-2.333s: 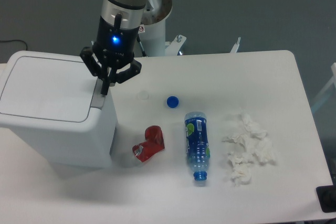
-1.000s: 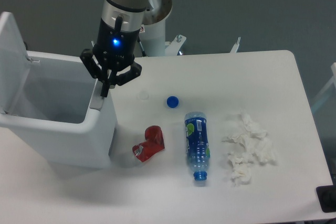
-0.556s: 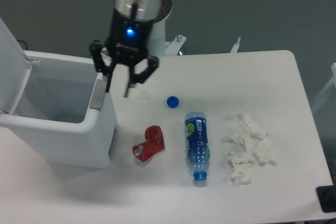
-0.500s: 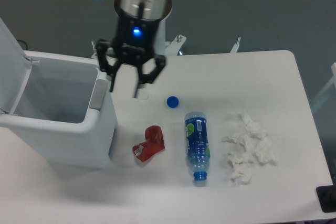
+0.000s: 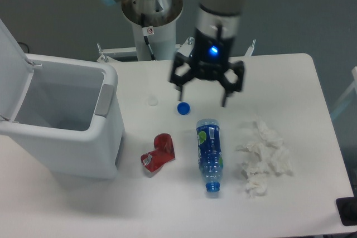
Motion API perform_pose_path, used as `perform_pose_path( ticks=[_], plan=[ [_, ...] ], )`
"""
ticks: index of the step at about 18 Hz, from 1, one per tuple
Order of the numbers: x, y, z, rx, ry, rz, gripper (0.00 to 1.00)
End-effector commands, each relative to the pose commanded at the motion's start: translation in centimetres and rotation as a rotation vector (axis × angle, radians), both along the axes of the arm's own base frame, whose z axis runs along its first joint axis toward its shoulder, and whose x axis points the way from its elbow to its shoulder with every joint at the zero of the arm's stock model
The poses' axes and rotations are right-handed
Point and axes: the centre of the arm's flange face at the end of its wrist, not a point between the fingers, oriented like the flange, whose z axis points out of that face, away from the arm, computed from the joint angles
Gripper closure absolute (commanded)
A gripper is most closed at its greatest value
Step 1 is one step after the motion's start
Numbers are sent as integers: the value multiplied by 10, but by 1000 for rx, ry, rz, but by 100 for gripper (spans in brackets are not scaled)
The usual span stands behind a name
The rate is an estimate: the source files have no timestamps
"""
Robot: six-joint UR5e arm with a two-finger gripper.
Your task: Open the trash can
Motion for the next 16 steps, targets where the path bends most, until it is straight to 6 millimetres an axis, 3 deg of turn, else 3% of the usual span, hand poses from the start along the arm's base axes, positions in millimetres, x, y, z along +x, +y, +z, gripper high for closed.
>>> perform_pose_path(
  ticks=[2,8,16],
  plan=[
    [-21,10,-20,-51,31,-70,0],
    [-45,11,-74,-191,50,-284,0],
    [-39,8,-86,-267,50,-331,0]
  ],
)
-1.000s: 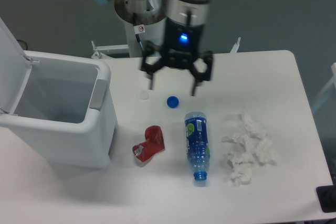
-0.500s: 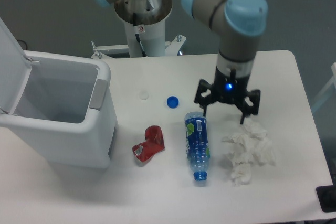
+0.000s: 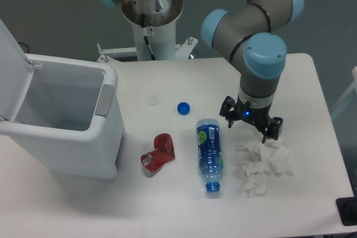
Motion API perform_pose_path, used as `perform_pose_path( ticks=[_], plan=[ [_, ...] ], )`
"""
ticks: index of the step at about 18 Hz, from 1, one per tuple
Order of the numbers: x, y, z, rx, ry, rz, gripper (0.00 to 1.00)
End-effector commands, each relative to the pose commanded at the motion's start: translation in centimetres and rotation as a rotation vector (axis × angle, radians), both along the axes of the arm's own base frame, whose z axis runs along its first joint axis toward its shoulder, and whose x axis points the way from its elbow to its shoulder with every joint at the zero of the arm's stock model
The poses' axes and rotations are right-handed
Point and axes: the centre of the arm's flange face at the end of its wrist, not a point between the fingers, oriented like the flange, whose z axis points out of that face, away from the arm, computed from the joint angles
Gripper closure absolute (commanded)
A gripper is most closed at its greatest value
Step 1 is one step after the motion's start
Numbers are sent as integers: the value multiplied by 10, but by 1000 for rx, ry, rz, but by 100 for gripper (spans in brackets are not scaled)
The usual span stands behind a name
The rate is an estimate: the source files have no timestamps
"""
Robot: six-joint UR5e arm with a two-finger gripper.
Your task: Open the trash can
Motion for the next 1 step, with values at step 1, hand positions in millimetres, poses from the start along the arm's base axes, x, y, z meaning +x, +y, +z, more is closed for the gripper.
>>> perform_pose_path(
  ticks=[1],
  plan=[
    [0,0,-1,-1,-1,0,0]
  ],
)
